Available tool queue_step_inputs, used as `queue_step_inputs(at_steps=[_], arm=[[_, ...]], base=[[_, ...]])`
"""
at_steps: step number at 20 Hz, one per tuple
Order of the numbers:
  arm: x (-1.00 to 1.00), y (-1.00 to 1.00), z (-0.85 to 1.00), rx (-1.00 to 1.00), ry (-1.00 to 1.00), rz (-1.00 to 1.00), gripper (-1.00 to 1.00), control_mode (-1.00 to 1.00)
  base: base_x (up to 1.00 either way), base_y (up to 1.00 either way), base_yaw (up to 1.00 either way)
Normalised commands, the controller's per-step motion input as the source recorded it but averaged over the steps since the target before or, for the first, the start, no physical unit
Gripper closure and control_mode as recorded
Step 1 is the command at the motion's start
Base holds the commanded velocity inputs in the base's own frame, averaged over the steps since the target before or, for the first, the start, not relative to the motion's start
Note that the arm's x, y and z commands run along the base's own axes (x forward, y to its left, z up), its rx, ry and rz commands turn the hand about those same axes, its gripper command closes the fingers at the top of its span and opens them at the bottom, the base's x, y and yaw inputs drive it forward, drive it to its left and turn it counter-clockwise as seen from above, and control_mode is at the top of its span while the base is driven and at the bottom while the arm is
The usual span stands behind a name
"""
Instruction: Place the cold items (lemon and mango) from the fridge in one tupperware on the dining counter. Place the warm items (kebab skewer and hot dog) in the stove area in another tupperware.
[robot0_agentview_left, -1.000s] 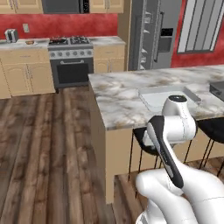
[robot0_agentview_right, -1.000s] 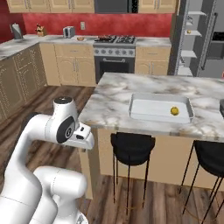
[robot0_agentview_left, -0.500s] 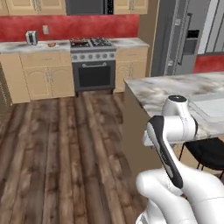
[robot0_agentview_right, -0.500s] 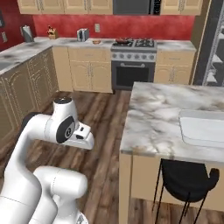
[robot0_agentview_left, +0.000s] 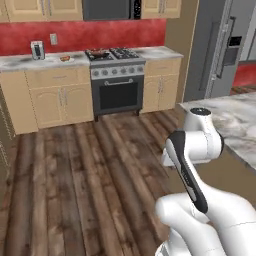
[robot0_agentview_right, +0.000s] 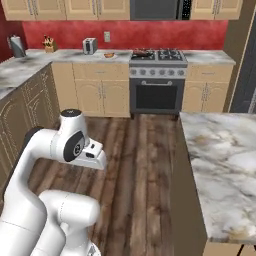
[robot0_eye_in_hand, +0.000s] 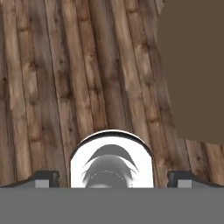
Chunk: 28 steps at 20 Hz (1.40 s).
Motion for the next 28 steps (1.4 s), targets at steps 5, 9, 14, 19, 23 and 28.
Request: queue_step_inputs(at_steps=[5, 9, 14, 19, 23, 28], arm=[[0.0, 0.0, 0.0, 0.0, 0.0, 0.0, -1.0, 1.0], [0.0, 0.0, 0.0, 0.0, 0.0, 0.0, -1.0, 1.0], [0.0, 0.0, 0.0, 0.0, 0.0, 0.0, -1.0, 1.0], [0.0, 0.0, 0.0, 0.0, 0.0, 0.0, -1.0, 1.0], [0.0, 0.0, 0.0, 0.0, 0.0, 0.0, -1.0, 1.0], [0.0, 0.0, 0.0, 0.0, 0.0, 0.0, -1.0, 1.0]], base=[[1.0, 0.89, -0.33], [1.0, 0.83, -0.32], [1.0, 0.83, -0.37], [0.93, 0.7, -0.55], [0.97, 0.69, -0.65], [0.84, 0.69, -0.63]])
